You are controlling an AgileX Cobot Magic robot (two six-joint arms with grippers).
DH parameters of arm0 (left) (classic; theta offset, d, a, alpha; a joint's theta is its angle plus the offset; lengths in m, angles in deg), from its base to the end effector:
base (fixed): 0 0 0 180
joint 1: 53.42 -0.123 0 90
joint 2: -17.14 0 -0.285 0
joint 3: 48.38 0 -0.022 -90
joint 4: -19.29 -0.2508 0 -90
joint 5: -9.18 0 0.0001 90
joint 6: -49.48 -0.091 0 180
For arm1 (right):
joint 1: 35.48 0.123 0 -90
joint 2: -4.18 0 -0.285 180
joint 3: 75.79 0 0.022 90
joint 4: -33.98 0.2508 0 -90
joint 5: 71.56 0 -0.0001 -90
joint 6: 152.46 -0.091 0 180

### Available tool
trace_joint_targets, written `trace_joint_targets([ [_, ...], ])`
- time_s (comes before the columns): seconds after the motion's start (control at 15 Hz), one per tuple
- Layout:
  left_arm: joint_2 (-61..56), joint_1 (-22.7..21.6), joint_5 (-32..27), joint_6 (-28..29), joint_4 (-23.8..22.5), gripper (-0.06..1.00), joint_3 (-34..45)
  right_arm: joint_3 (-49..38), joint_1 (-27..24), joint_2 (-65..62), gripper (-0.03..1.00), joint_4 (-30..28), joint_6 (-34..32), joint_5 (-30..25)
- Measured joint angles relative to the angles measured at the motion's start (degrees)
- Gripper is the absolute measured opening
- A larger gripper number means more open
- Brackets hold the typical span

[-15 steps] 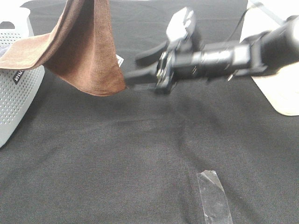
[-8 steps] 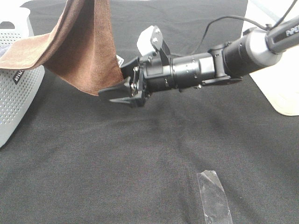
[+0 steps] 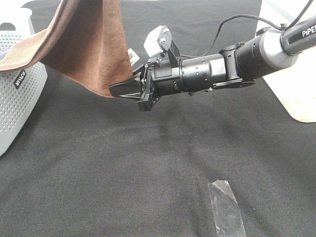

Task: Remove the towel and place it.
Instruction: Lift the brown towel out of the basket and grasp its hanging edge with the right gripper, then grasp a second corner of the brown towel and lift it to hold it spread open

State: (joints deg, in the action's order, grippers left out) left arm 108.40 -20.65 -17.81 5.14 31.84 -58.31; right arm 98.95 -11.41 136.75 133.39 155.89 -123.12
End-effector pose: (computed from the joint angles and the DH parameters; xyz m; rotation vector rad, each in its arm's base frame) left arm 0.2786 -0.1900 0.4398 1.0787 1.5400 -0.0887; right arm 0.3585 0.2372 0.1277 -1.2650 1.6645 0.9668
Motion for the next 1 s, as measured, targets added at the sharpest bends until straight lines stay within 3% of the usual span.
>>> trace_joint_targets([
  [0.27, 0.00, -0.06, 0.17, 0.00, -0.06, 0.00, 0.00, 0.00, 0.00, 0.00, 0.18, 0.00, -0.23, 0.00],
  [0.33, 0.00, -0.46, 0.17, 0.29, -0.11, 0.00, 0.00, 0.00, 0.00, 0.00, 0.13, 0.00, -2.12, 0.17],
  [0.4, 0.00, -1.20, 0.23, 2.81, -0.11, 0.00, 0.00, 0.00, 0.00, -0.57, 0.02, 0.00, -7.33, 1.83],
  [0.53, 0.00, -4.18, 1.72, 12.72, -0.17, 0.00, 0.00, 0.00, 0.00, -4.07, 0.00, -1.60, -18.51, 8.14],
  [0.73, 0.00, -9.45, 5.10, 22.17, -0.46, 0.00, 0.00, 0.00, 0.00, -13.12, 0.00, -16.56, -28.93, 16.33],
  [0.87, 0.00, -10.71, 6.36, 23.89, -0.46, 0.00, 0.00, 0.86, 0.00, -19.19, 0.00, -29.62, -37.93, 20.74],
  [1.0, 0.06, -10.71, 7.33, 25.61, -0.40, 0.00, -0.97, 5.56, -0.63, -23.89, 0.00, -44.00, -49.73, 19.82],
])
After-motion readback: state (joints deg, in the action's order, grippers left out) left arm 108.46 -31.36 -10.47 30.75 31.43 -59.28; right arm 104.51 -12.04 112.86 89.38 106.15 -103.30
